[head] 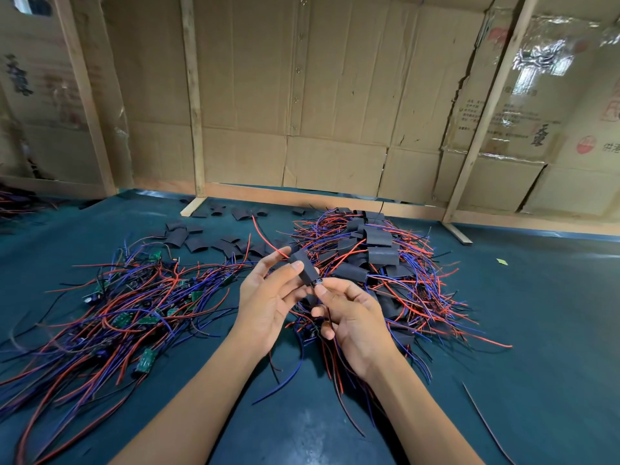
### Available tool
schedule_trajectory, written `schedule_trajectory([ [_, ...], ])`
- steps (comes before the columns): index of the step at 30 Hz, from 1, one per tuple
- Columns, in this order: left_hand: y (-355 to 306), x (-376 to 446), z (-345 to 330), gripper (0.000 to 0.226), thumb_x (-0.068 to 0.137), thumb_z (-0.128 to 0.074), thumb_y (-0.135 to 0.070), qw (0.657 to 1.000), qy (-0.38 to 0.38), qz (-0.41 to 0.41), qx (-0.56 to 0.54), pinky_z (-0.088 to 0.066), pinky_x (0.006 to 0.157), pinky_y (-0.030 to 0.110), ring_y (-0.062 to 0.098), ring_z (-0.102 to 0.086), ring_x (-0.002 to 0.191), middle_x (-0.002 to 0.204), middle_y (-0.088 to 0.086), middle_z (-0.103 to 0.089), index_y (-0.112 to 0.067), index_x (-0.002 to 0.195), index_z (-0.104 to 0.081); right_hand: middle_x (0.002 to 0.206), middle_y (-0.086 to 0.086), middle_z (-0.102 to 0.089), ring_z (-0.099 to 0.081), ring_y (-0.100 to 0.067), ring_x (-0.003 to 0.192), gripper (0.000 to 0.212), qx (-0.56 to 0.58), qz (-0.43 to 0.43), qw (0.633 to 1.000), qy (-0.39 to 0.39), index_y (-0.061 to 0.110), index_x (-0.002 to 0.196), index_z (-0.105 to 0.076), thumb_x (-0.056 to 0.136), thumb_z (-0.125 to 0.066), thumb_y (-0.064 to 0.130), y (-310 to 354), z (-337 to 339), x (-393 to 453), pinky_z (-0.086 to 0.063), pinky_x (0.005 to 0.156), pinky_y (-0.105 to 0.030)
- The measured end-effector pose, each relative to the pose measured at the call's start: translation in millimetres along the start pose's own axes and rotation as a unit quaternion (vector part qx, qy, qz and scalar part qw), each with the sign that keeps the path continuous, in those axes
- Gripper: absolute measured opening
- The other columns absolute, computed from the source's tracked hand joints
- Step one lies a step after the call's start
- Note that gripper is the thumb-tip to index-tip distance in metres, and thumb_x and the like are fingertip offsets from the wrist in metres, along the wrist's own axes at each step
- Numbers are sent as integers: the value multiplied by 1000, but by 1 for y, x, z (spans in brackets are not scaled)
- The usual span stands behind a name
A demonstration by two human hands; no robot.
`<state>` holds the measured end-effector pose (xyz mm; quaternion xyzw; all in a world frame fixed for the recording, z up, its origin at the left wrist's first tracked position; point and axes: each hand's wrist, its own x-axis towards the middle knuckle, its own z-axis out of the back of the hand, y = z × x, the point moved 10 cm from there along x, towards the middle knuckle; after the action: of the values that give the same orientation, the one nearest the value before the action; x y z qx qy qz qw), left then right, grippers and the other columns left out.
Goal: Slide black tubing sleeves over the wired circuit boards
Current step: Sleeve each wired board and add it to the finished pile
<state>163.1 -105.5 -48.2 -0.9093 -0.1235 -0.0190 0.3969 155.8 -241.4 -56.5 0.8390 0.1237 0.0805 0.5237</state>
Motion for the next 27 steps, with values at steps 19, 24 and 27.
schedule_trajectory([
  [19,-2,-5,-10,43,76,-73,-5,1000,26,-1,5,-59,69,35,28,-69,80,94,17,-70,-8,118,-62,88,-19,-70,-64,-16,58,15,44,4,999,-30,4,99,-60,88,-69,-2,0,7,4,-43,41,-23],
  [24,0,-6,-9,42,74,-76,-4,1000,8,-4,15,-57,65,31,27,-64,75,87,14,-61,-11,114,-65,82,-18,-70,-64,-17,59,4,37,-1,999,-28,1,95,-65,91,-66,1,-2,6,5,-46,43,-24],
  [27,-1,-5,-5,40,81,-72,-1,1000,-1,-5,29,-56,61,29,24,-68,70,84,12,-68,-12,118,-62,84,-20,-69,-63,-21,58,7,41,-13,999,-8,3,99,-65,92,-65,5,-5,1,4,-45,41,-27],
])
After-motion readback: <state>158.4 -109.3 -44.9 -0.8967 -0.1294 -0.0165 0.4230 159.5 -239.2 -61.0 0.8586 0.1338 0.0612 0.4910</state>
